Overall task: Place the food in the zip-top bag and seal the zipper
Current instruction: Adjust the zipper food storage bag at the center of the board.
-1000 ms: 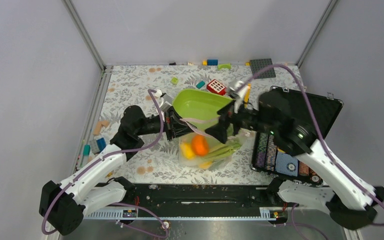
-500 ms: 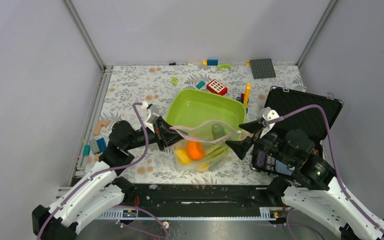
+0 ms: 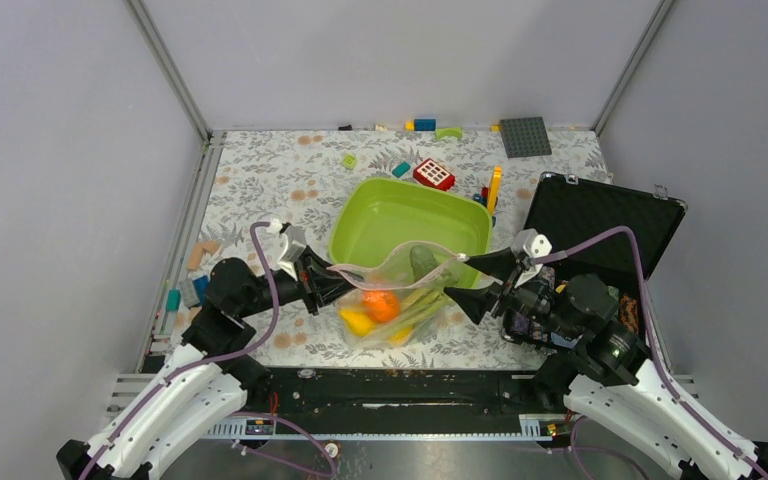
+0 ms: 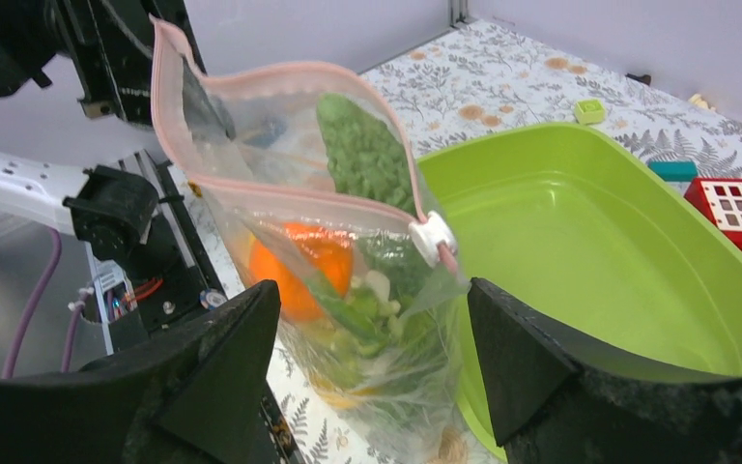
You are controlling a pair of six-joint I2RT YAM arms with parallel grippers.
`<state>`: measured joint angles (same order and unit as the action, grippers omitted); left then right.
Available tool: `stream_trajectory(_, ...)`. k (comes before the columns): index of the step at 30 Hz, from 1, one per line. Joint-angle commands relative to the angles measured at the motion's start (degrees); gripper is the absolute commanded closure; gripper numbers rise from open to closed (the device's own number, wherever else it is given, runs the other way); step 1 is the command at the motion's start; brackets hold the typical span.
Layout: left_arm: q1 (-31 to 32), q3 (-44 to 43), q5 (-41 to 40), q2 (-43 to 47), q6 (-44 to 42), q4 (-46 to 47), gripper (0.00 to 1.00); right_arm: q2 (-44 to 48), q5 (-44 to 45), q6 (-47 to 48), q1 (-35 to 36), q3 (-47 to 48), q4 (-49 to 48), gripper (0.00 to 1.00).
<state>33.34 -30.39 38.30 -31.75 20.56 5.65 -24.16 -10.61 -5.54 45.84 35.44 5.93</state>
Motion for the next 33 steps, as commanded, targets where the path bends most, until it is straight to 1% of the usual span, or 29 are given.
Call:
stream_trajectory(1, 0.1, 0.6, 2.3, 1.6, -1.4, -0.9, 1.0, -1.2, -0.3, -2.1, -0.7, -1.3, -9.6, 0.23)
stream_trajectory(4, 0.1, 1.0, 1.5, 2.0, -1.2, -1.4, 1.0, -0.6, -1.6, -1.5, -1.7, -4.0, -11.9, 0.24)
stream_trajectory(7, 0.1, 0.8, 1.2, 1.7, -1.4, -1.8, 1.0, 0.6, -5.3, -0.9, -3.4, -6.6, -14.0, 0.25)
stream_trajectory(11, 0.1, 0.6, 1.7, 1.3, -1.7, -2.0, 1.0, 0.6, -5.7, -1.1, -5.7, -7.7, -15.2, 0.25)
stream_trajectory(14, 0.1, 0.6, 1.2, 1.4, -1.9, -2.2, 1.0, -1.1, -9.9, -3.1, -8.0, -7.9, -18.1, 0.3)
stream_trajectory(16, 0.1, 0.5, 1.5, 1.6, -2.1, -2.2, 1.0, -2.7, -10.5, -3.9, -8.5, -7.9, -19.7, 0.33)
stream_trajectory(18, 0.1, 0.6, 2.0, 2.0, -2.0, -1.9, 1.0, -4.3, -11.1, -4.0, -8.7, -8.0, -20.9, 0.35)
stream_trajectory(19, 0.1, 0.5, 2.1, 2.0, -1.9, -1.6, 1.0, -4.9, -11.8, -4.2, -8.8, -7.9, -21.5, 0.38)
stream_trajectory(21, 0.1, 0.4, 2.0, 2.1, -1.8, -1.4, 1.0, -5.7, -14.0, -4.4, -8.8, -7.7, -22.4, 0.48)
stream_trajectory(23, 0.1, 0.1, 2.0, 2.4, -1.8, -1.6, 1.0, -5.6, -15.6, -4.4, -8.8, -7.8, -23.2, 0.66)
stream_trajectory(25, 0.1, -0.1, 1.2, 2.5, -1.8, -1.6, 1.0, -5.1, -15.9, -4.4, -8.8, -7.9, -23.2, 0.87)
stream_trajectory(26, 0.1, -0.1, 0.8, 2.6, -1.6, -1.6, 1.0, -4.9, -16.2, -4.1, -8.8, -7.9, -23.2, 0.94)
stream_trajectory(27, 0.1, -0.3, 0.4, 2.7, -1.5, -1.7, 1.0, -4.8, -16.7, -4.0, -8.8, -7.7, -23.2, 0.97)
stream_trajectory(28, 0.1, -0.5, -0.5, 2.8, -1.0, -1.7, 1.0, -5.0, -17.4, -3.9, -8.8, -7.3, -23.2, 0.97)
stream_trajectory(31, 0.1, -2.3, -4.8, 3.6, 0.7, -2.6, 1.0, -5.8, -19.3, -3.5, -8.8, -5.0, -23.1, 0.98)
stream_trajectory(33, 0.1, -4.4, -9.8, 4.7, 1.6, -4.5, 0.95, -6.6, -19.2, -3.1, -8.8, -2.9, -22.3, 0.98)
